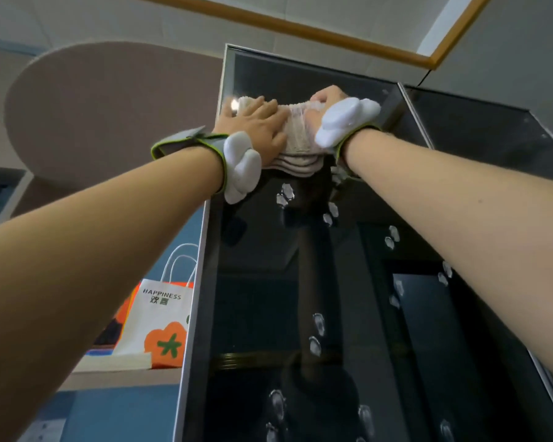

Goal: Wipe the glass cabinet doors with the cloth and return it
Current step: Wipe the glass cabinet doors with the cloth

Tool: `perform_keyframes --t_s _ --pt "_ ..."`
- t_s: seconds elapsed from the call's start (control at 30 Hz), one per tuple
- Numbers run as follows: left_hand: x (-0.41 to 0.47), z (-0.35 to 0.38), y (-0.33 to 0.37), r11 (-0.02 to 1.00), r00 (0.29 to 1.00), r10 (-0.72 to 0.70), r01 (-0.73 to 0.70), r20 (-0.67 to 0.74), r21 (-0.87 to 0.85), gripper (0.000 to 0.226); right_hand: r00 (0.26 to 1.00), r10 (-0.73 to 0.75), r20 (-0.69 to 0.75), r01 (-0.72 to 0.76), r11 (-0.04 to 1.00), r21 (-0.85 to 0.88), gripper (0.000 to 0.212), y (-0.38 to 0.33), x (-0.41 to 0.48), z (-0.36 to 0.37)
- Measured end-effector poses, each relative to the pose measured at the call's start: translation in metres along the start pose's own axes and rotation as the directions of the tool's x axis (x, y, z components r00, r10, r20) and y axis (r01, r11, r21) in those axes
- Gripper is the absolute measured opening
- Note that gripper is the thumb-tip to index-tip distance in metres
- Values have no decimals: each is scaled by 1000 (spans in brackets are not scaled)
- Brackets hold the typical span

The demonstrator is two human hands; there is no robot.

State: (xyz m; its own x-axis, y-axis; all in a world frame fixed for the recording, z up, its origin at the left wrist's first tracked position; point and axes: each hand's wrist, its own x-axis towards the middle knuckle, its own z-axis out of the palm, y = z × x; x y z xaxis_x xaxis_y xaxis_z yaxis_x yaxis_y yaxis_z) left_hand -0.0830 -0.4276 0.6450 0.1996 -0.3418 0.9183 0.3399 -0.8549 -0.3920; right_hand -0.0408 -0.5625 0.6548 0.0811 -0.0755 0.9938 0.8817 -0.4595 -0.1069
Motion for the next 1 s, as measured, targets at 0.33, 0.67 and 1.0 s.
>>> perform_keyframes --t_s 0.33,0.67,1.0 --pt "11 2 14 995 997 -77 78 16 -64 49 918 -328 221 391 841 -373 52 33 -17 21" --pt "48 13 74 996 999 -39 41 24 -73 50 941 -218 259 295 902 -314 51 86 -3 -15" --pt "84 31 138 996 999 32 -30 23 -81 51 956 -133 261 222 910 -349 51 143 -7 -59"
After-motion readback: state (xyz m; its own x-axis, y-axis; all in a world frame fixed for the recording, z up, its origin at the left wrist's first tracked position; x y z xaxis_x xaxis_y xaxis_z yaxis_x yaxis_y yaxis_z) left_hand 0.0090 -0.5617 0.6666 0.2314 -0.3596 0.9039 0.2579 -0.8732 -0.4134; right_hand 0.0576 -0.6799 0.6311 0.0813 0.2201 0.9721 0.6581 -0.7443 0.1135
